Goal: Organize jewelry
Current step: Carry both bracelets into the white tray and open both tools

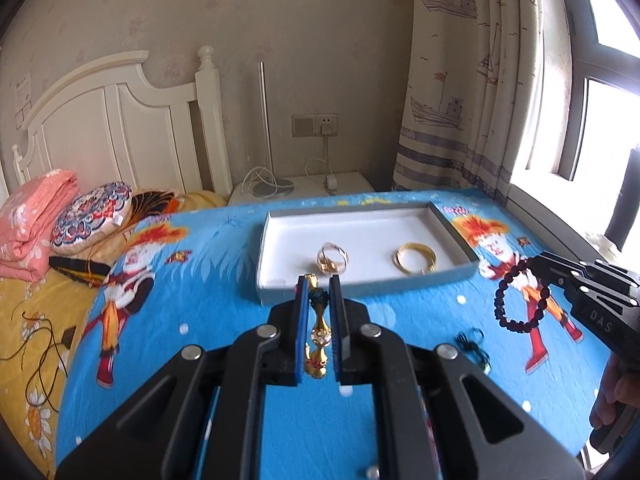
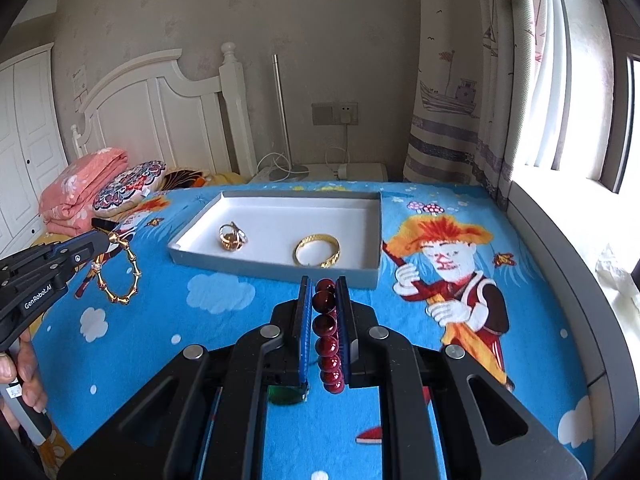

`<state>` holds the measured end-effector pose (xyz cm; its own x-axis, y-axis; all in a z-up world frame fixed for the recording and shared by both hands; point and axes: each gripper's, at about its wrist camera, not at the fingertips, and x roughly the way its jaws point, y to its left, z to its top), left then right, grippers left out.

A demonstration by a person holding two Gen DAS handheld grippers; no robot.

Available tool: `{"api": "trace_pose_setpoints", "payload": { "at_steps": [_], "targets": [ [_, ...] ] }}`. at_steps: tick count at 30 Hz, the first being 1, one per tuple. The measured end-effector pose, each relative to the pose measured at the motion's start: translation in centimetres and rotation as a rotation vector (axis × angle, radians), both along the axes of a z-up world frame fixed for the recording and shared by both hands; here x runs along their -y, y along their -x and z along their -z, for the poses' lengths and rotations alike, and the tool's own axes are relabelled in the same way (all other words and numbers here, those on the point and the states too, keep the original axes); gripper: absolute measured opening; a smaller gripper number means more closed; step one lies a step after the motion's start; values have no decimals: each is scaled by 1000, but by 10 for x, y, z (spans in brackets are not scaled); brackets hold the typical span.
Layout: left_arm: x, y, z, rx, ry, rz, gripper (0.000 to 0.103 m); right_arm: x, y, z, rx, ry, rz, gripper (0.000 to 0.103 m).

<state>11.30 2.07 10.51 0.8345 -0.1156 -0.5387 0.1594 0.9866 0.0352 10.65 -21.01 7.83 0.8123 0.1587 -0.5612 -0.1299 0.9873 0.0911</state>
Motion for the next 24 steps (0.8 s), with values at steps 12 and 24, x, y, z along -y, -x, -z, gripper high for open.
{"api": "trace_pose_setpoints", "payload": {
  "at_steps": [12,24],
  "targets": [
    [6,-96,-7,8,-17,-2,10,-9,-81,-17,4,-14,4,13],
    [7,-185,39,-68,-40,1,10,-26,-171,17,-58,4,-2,13]
  ]
}}
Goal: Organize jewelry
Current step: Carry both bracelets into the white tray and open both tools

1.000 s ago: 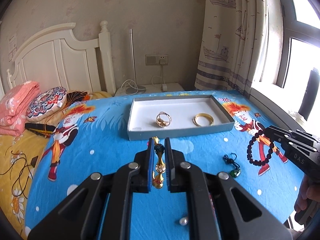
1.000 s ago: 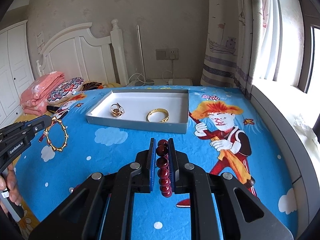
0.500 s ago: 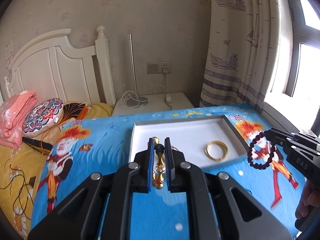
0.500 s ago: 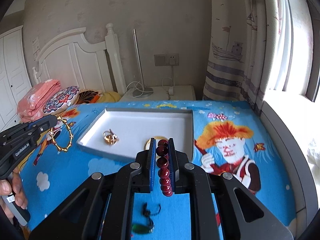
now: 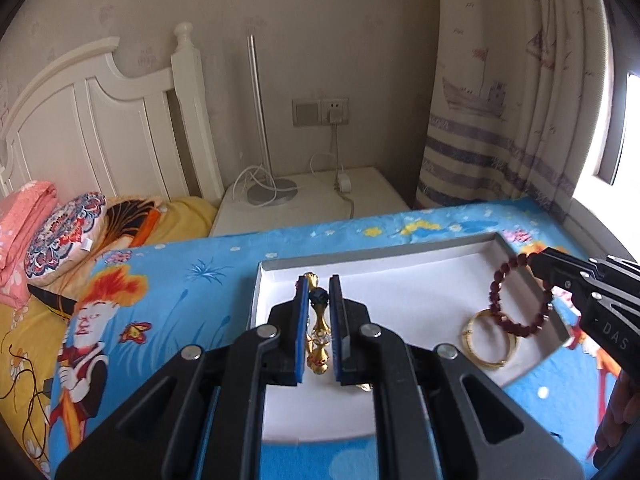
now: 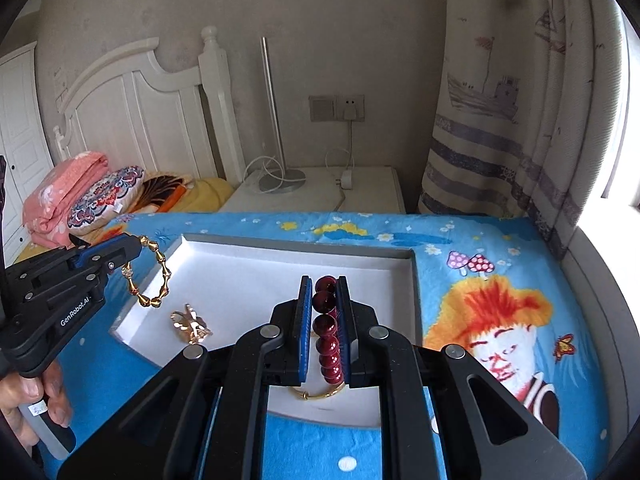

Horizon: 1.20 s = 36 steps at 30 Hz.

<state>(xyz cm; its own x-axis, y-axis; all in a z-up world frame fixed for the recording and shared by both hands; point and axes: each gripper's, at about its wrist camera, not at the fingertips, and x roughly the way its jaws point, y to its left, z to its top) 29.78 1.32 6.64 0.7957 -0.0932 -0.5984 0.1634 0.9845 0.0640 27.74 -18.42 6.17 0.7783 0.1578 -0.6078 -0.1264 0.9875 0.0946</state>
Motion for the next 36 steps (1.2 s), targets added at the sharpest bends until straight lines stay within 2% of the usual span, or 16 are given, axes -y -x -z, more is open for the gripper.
{"api": "trace_pose_setpoints", "payload": {
  "at_steps": [4,10,11,13,15,27,33,34,36],
  "targets": [
    [-4,-21,27,-79,-4,-6,10,-1,-17,21,-38,34,6,13],
    [-5,-30,56,-182,3,-18,13,3,-32,45,-78,86,24,13],
    [-6,-29,60,-197,5,-30,24,4,-35,50,-88,92,31,13],
    [-8,-26,66,-211,10,-50,37,9,-41,56,-109,96,45,14],
    [-8,-23,73,-232,6,-53,37,12,-44,61,-120,104,54,14],
    [-6,7,71,-263,12,-84,37,23,-61,64,-144,107,90,14],
    [-5,14,69,-247,23,-87,37,22,-63,63,-136,103,74,14],
    [-6,14,68,-236,26,-88,39,22,-62,61,-129,102,74,14],
    [-10,18,60,-189,50,-104,49,22,-54,57,-111,95,71,14]
  ]
}}
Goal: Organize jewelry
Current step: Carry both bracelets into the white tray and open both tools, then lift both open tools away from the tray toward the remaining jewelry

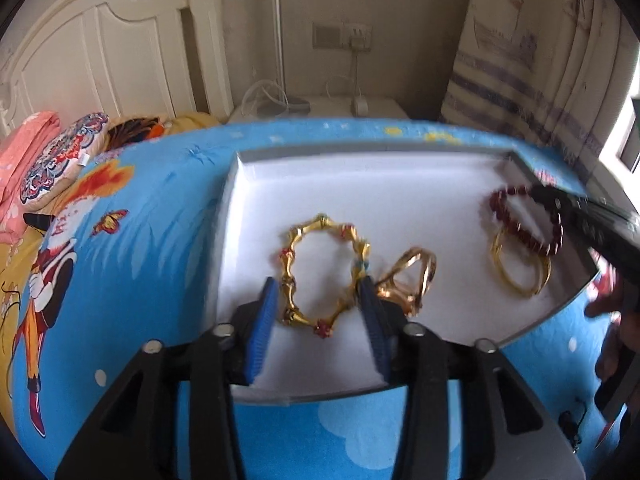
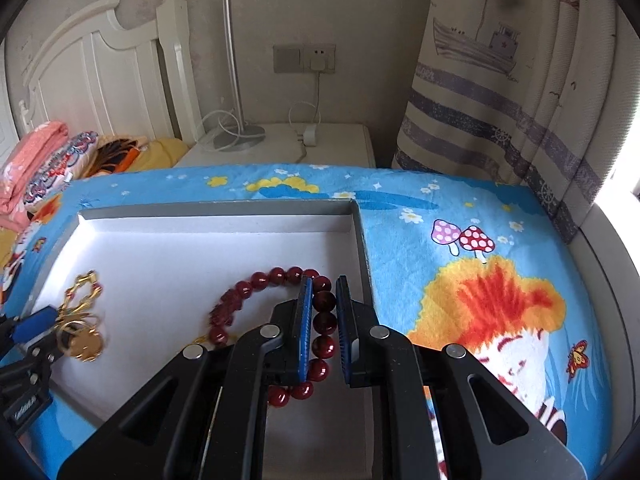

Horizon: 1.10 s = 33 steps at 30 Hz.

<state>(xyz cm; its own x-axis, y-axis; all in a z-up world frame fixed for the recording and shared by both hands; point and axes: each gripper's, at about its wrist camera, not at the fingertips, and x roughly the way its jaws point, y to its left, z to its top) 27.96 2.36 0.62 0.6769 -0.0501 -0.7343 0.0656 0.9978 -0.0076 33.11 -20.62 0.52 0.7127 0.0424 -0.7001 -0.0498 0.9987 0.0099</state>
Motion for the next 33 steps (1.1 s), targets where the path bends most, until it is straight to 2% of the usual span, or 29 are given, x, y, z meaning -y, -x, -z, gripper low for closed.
{"api": "trace_pose_setpoints", "payload": {
  "at_steps": [2,3,5,6,10,14,16,22,26,30,33],
  "targets": [
    [-4,7,-9,46,18,-20,65,-3,12,-9,34,11,-12,18],
    [-5,15,-16,78,25,-27,67,-5,20,-16,49,15,-19,25],
    [-2,24,-25,103,28,-17,72,-6,35,-26,86,11,-14,76],
    [-1,32,-30,119,20,-16,73,-7,44,-31,110,18,-13,80],
    [-4,64,-45,151,46,-15,74,-14,81,-47,153,34,-29,80],
    [-6,109,-49,140,77,-17,74,-17,137,-56,189,13,-52,80],
    [-6,133,-48,130,88,-1,74,-14,169,-54,190,-18,-58,81],
    [4,214,-40,118,108,89,74,3,243,-45,189,-31,-20,81],
    [12,247,-27,92,126,127,74,10,279,-34,179,-38,1,82],
    [25,267,-12,60,137,178,63,4,303,-17,177,-6,-18,82],
    [39,272,3,23,119,218,50,-1,309,-5,157,-1,-44,82]
  ]
}}
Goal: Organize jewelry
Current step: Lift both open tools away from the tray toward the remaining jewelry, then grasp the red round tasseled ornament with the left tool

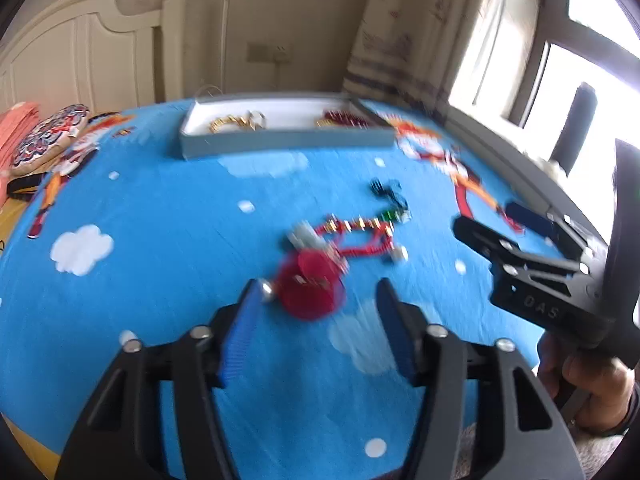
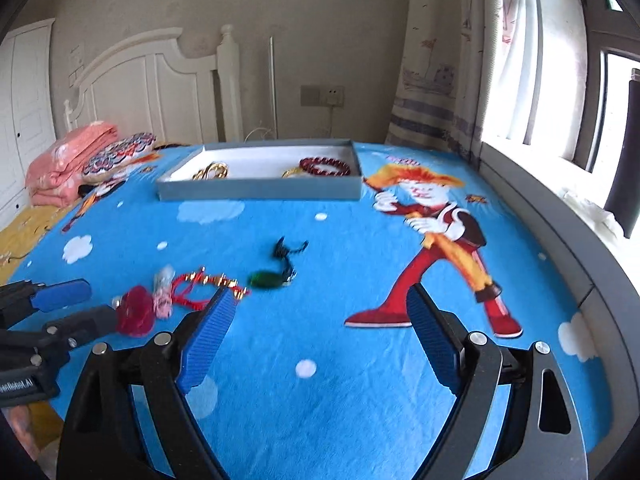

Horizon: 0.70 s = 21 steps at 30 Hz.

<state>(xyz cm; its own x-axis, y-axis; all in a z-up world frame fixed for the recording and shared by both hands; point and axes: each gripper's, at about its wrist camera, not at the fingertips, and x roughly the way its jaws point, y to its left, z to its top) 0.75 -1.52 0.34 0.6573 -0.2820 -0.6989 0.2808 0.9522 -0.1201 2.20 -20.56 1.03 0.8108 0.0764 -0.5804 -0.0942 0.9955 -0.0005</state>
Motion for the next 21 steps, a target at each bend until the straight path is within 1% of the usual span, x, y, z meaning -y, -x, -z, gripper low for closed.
{"api": "trace_pose_setpoints", "payload": {
  "at_steps": [1,2,4,8,12,15,16,17,21],
  "targets": [
    [2,0,3,-10,0,3,45,-1,0,2,-4,2,-5,82],
    [2,-2,5,-16,3,4,44,-2,0,3,-6,3,-9,82],
    [2,-6,8,-19,2,-5,44,-2,0,4,-5,5,-10,82],
    [1,-17,13,-33,5,-12,40,0,-2,7,-13,-3,-8,82],
    [3,-26,17,-43,-8,-14,40,-1,-5,9,-22,-6,-12,82],
    [5,-29,16,-32,-20,-11,40,0,-7,10,-27,-7,-14,82],
    [6,-30,16,-30,-26,-11,40,0,-7,10,-29,-9,-15,82],
    [6,-31,16,-31,-30,-12,37,0,-7,10,-29,-9,-18,82],
    [4,-29,14,-26,-27,-17,35,-3,-7,11,-33,-4,-30,82]
  ]
}}
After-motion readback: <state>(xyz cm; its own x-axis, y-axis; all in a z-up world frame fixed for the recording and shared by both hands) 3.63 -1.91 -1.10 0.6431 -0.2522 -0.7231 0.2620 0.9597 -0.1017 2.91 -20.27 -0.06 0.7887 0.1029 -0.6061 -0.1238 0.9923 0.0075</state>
